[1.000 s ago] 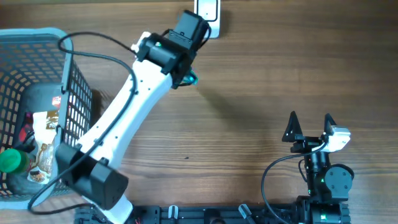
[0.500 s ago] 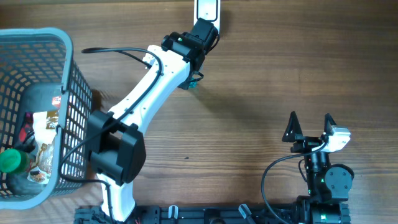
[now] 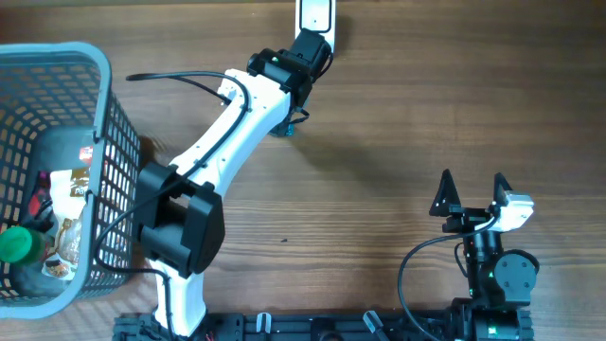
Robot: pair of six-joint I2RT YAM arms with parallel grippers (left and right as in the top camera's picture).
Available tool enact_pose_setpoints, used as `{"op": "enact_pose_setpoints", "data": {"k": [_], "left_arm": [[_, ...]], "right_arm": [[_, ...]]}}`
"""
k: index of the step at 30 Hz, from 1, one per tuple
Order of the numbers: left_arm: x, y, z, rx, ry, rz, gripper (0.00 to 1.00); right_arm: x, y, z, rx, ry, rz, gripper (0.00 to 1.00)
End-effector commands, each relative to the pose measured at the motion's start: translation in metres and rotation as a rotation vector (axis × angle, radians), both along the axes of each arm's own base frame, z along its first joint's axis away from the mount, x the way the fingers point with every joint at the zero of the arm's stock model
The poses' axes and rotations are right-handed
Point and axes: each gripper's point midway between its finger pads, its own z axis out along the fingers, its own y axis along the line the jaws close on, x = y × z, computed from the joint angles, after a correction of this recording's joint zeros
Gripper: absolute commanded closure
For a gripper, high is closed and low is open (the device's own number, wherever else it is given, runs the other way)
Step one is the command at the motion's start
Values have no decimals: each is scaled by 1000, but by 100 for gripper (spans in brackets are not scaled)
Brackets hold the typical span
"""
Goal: Scan the item barcode
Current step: 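Carry the bottle toward the white scanner and set it down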
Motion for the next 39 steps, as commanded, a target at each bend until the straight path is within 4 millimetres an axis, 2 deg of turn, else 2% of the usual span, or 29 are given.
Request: {"op": "enact_pose_setpoints", "data": {"k": [1, 3, 5, 7, 9, 10, 20, 25, 30, 33, 39], "left_arm": [[6, 5, -3, 29, -11, 20, 58], [7, 5, -2, 28, -19, 20, 55], [9, 4, -2, 23, -27, 20, 46], [12, 3, -1, 20, -38, 22, 28], [14, 5, -1, 17, -43, 27, 6], [14, 6, -1, 18, -43, 30, 0], [14, 10, -1, 24, -35, 32, 0], [8, 22, 9, 20, -20, 50, 0], [-3, 47, 52, -5, -68, 93, 0], [-9, 60, 87, -49, -139, 117, 0], [-19, 77, 174, -91, -358, 18, 0]], "right_arm": [[0, 2, 1, -15, -7, 11, 1], [0, 2, 1, -15, -7, 11, 0], [0, 2, 1, -15, -7, 11, 0], [0, 2, 1, -16, -7, 11, 0], [0, 2, 1, -15, -7, 11, 0], [0, 2, 1, -15, -7, 11, 0], [0, 2, 1, -15, -7, 11, 0], [0, 2, 1, -15, -7, 11, 0], [0, 2, 1, -16, -7, 11, 0], [0, 2, 1, -15, -7, 11, 0], [0, 2, 1, -15, -7, 11, 0]]}}
